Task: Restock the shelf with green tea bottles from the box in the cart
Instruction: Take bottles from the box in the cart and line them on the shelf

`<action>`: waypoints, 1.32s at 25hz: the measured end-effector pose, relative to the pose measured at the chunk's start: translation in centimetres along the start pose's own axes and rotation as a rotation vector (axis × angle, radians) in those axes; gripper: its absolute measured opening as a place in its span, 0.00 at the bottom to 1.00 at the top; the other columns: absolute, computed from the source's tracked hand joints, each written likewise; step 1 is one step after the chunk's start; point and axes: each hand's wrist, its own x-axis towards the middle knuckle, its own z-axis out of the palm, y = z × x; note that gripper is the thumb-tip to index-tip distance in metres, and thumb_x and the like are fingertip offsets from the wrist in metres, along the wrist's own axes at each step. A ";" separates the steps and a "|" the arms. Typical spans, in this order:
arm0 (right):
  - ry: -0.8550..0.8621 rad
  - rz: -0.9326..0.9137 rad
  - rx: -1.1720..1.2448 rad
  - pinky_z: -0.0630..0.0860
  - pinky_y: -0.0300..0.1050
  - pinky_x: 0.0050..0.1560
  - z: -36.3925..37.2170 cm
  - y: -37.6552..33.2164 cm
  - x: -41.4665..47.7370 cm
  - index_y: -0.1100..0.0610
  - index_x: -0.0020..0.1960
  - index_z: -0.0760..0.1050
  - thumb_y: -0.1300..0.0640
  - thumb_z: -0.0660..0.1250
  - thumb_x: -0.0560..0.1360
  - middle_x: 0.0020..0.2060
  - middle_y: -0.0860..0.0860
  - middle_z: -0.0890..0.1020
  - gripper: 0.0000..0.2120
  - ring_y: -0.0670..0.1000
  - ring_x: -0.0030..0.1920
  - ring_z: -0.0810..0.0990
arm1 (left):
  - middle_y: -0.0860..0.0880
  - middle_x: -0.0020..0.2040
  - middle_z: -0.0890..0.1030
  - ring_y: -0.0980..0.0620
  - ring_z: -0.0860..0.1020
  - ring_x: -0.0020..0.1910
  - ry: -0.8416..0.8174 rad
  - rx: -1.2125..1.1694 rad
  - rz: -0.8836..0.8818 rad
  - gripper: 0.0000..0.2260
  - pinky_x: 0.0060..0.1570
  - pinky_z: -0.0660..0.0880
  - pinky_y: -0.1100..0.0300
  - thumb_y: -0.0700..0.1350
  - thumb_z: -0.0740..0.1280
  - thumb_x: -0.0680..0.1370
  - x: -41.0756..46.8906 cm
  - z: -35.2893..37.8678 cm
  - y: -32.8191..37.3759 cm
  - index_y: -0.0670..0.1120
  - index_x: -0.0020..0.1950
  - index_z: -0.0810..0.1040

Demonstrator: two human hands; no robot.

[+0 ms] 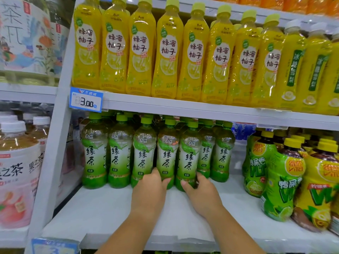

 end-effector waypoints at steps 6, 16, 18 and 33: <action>-0.014 0.033 -0.027 0.73 0.43 0.50 0.0 0.1 0.1 0.40 0.57 0.73 0.42 0.68 0.75 0.48 0.38 0.80 0.12 0.45 0.50 0.78 | 0.50 0.45 0.83 0.47 0.82 0.48 -0.008 -0.029 -0.027 0.12 0.40 0.76 0.55 0.57 0.65 0.80 -0.2 0.0 0.0 0.49 0.52 0.75; -0.002 0.060 -0.003 0.70 0.43 0.53 -0.5 -0.8 -0.2 0.42 0.62 0.72 0.42 0.70 0.74 0.50 0.37 0.78 0.18 0.45 0.54 0.77 | 0.50 0.44 0.81 0.46 0.82 0.47 -0.054 -0.071 -0.062 0.12 0.39 0.76 0.55 0.55 0.67 0.79 0.0 -0.5 0.0 0.48 0.51 0.73; 0.006 0.070 0.028 0.69 0.42 0.56 -0.9 -1.1 -0.6 0.46 0.67 0.71 0.43 0.71 0.74 0.54 0.39 0.77 0.23 0.46 0.58 0.77 | 0.48 0.47 0.82 0.46 0.81 0.49 -0.072 -0.120 -0.071 0.11 0.45 0.78 0.53 0.54 0.67 0.80 -0.5 -1.1 0.0 0.47 0.53 0.75; -0.138 0.214 0.062 0.66 0.43 0.61 -4.4 -4.0 -9.2 0.48 0.77 0.62 0.38 0.62 0.78 0.73 0.48 0.69 0.30 0.50 0.70 0.70 | 0.48 0.71 0.76 0.50 0.74 0.68 -0.345 -0.508 -0.131 0.23 0.67 0.68 0.57 0.55 0.61 0.82 -6.7 -7.3 -0.7 0.46 0.74 0.72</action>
